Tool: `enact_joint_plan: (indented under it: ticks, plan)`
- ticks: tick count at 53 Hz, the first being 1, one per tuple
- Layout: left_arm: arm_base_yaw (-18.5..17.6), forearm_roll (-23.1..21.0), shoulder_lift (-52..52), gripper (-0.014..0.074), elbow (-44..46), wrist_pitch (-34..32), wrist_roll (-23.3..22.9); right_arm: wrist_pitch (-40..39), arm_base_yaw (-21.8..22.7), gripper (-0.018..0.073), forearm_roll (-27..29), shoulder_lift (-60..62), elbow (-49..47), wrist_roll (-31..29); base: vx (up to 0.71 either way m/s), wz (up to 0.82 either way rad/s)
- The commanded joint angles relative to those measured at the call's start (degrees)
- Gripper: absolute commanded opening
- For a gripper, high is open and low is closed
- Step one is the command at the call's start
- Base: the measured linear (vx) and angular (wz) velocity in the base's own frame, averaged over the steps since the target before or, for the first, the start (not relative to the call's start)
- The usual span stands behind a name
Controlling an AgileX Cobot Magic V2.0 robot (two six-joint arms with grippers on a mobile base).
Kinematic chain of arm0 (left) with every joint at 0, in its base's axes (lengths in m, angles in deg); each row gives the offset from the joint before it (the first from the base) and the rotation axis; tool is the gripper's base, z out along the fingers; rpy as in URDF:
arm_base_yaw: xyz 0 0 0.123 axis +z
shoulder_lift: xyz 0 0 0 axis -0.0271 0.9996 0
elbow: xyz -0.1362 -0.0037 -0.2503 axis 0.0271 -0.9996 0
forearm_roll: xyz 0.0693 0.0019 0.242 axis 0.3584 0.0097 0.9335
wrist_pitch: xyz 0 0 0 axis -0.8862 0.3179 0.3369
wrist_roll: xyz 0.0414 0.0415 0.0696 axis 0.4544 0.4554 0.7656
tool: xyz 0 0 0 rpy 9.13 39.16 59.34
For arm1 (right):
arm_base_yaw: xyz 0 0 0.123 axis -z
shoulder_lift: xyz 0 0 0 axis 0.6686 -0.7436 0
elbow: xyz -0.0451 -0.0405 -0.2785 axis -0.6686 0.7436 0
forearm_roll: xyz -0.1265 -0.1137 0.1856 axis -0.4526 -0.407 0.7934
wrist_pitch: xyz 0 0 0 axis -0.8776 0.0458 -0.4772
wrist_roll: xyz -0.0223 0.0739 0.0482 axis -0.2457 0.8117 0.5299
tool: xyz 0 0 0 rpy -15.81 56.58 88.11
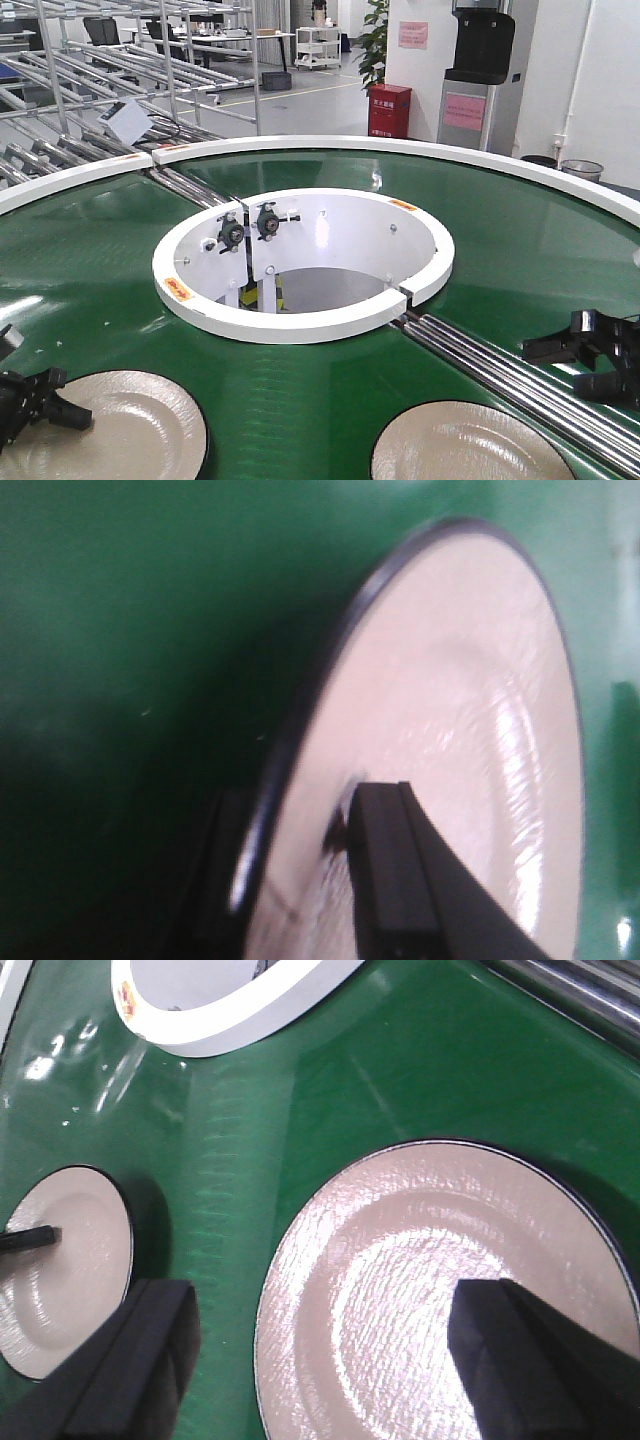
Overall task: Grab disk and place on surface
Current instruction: 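Close left and right grippers on the rims of the plates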
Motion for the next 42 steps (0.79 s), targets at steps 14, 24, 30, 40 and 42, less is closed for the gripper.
enact_joint_plan:
  ticks: [14,24,30,40,42]
  plan:
    - [-1.3,-12.2,-2.4,-0.0009,0.9,7.3,2.0,-0.2,9.0,0.0564,-3.5,1.3,-2.0,4.5,0.00,0.00]
    - [-1.3,-19.7,-2.4,-0.0008,0.9,10.1,4.3,1.9,13.0,0.0564,-4.0,-3.5,-2.0,2.9,0.00,0.00]
    - [-1.3,-20.2,-2.4,-0.0008,0.9,10.0,4.3,3.4,12.9,0.0564,-4.3,-7.8,-2.0,1.1,0.00,0.00]
    - [-1.3,-20.4,-2.4,-0.0008,0.9,9.9,4.3,5.3,12.4,0.0564,-2.1,-13.4,-2.0,-1.5,0.00,0.00]
    - [-1.3,-20.8,-2.4,-0.0008,0.9,10.0,4.3,5.0,12.1,0.0564,-2.0,-14.0,-2.0,-1.9,0.00,0.00]
